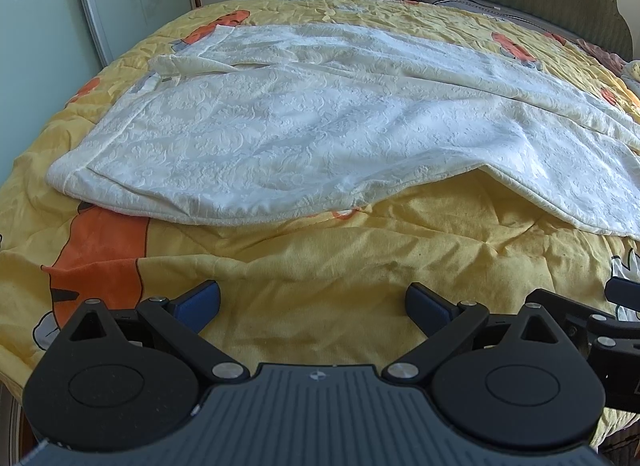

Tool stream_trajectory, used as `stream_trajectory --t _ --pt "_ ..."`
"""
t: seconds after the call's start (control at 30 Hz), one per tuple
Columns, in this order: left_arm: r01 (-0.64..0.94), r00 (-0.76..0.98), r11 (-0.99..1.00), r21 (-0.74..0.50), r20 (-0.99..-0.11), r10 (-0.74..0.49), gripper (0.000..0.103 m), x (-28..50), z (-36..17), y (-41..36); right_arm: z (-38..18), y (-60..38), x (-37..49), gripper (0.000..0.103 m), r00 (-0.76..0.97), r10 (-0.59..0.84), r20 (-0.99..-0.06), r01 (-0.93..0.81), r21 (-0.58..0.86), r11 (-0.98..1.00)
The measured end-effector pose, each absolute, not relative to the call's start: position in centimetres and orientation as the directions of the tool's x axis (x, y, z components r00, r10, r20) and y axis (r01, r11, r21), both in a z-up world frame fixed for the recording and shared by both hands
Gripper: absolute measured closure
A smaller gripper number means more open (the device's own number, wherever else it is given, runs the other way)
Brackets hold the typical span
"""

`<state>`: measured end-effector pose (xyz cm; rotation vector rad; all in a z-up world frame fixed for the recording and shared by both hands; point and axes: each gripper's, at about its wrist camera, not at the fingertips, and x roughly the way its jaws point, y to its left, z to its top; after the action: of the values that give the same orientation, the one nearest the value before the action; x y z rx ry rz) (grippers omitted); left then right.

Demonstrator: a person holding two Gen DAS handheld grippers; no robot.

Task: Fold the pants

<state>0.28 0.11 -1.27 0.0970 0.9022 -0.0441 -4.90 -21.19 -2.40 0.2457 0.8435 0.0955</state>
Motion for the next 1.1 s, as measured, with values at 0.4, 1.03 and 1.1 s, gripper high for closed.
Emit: stream_trajectory --t 0.4,1.03,1.1 --pt "0.078 0.620 0.995 0.065 -0.785 0.002 0.002 0.2 -1.3 0.2 -2.4 -21.2 -4.9 0.000 0.662 0.181 -0.727 0.013 0.252 0.968" --pt "-0.008 0.776 1.000 0.021 -0.631 0.020 0.005 6.2 3.4 4.0 4.8 -20.5 9.9 0.000 0.759 0.488 -0.431 -0.542 -0.002 0.840" --pt "-0.026 0.775 1.000 0.013 -0.632 0.029 0.005 7.5 3.2 4.4 4.7 -20.4 14.6 0.000 0.718 0.514 -0.469 -0.569 0.031 0.822"
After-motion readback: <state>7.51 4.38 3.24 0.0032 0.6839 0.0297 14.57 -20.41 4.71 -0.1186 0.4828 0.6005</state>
